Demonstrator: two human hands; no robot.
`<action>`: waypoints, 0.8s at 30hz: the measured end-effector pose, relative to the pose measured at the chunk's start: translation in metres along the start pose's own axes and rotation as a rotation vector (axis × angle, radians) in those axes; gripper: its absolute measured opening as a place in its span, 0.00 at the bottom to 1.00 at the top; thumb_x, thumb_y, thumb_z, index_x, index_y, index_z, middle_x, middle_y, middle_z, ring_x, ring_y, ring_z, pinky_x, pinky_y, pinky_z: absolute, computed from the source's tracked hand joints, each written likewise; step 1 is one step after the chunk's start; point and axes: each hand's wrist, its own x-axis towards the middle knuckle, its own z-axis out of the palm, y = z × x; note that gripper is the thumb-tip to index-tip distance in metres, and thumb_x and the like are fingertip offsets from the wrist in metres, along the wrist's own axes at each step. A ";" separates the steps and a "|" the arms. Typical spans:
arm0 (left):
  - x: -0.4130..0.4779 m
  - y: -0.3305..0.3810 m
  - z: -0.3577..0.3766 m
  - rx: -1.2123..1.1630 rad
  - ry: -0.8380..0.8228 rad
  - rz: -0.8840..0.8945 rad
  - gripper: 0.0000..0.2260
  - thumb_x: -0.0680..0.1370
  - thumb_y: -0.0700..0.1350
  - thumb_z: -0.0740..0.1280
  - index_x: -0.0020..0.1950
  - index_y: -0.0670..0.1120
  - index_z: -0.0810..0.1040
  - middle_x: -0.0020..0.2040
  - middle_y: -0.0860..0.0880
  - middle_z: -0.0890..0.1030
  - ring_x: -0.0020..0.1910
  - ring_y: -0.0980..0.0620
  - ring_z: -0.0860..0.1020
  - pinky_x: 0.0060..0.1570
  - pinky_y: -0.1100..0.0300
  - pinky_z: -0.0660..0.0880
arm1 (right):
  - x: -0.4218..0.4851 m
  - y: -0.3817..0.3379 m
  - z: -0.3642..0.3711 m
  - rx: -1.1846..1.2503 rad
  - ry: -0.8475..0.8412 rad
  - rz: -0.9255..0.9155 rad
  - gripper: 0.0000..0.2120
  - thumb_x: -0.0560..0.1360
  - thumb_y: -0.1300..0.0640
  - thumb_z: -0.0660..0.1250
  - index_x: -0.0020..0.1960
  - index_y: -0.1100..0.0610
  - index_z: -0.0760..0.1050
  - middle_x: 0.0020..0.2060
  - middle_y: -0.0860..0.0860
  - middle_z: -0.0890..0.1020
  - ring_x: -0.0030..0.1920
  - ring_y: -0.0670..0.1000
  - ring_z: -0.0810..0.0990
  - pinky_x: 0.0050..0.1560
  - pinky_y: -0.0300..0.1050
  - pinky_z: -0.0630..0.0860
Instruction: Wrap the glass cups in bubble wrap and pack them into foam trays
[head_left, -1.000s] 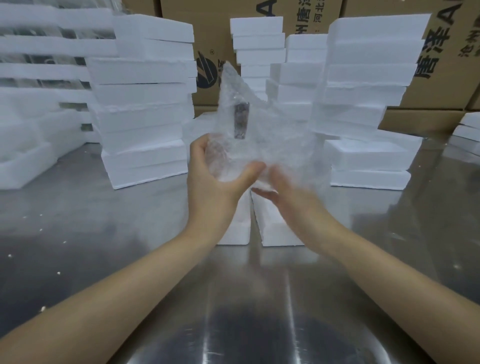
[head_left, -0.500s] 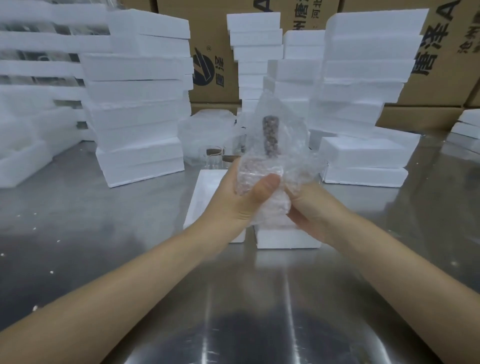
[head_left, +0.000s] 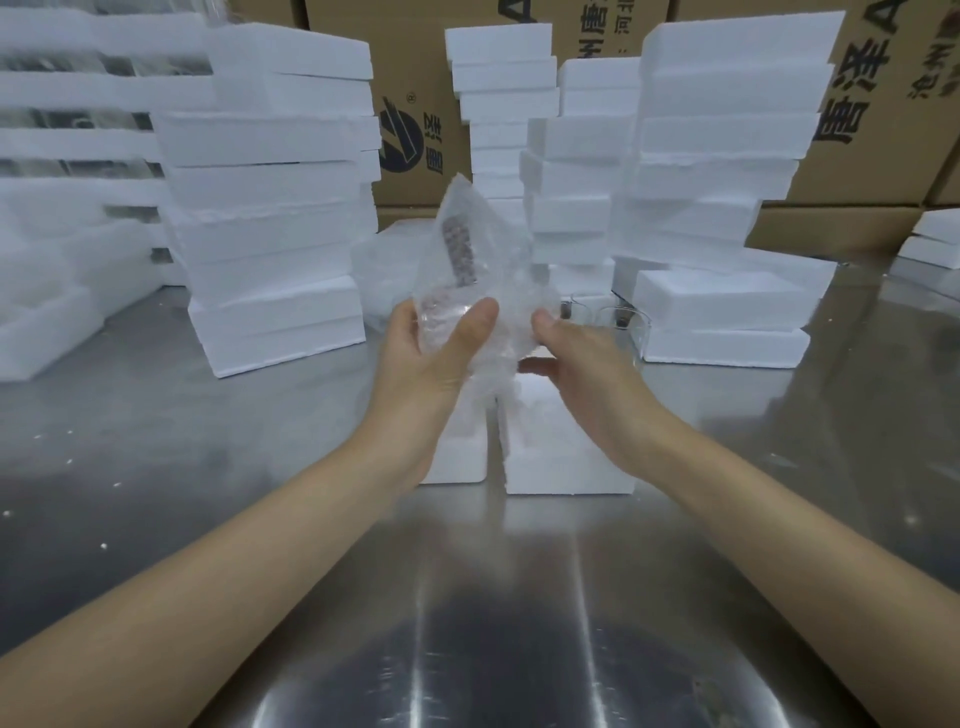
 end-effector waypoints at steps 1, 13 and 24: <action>0.000 0.000 0.000 0.036 -0.003 0.020 0.26 0.68 0.56 0.76 0.60 0.47 0.73 0.55 0.49 0.83 0.53 0.52 0.82 0.51 0.57 0.77 | -0.001 0.000 0.000 0.039 0.011 0.001 0.15 0.79 0.54 0.59 0.43 0.47 0.84 0.45 0.43 0.85 0.49 0.43 0.82 0.52 0.40 0.74; -0.016 -0.007 0.010 0.172 -0.388 0.119 0.41 0.62 0.69 0.72 0.70 0.53 0.67 0.61 0.54 0.79 0.61 0.56 0.78 0.57 0.61 0.76 | -0.009 -0.009 0.002 -0.117 0.026 0.061 0.09 0.68 0.52 0.64 0.46 0.47 0.79 0.47 0.50 0.84 0.52 0.53 0.82 0.58 0.54 0.78; -0.005 0.007 0.003 0.083 -0.273 0.084 0.48 0.53 0.78 0.67 0.62 0.46 0.76 0.52 0.51 0.84 0.53 0.53 0.82 0.46 0.62 0.78 | -0.006 -0.016 0.004 0.531 -0.179 0.146 0.18 0.74 0.53 0.60 0.60 0.57 0.78 0.56 0.55 0.82 0.57 0.55 0.81 0.56 0.55 0.78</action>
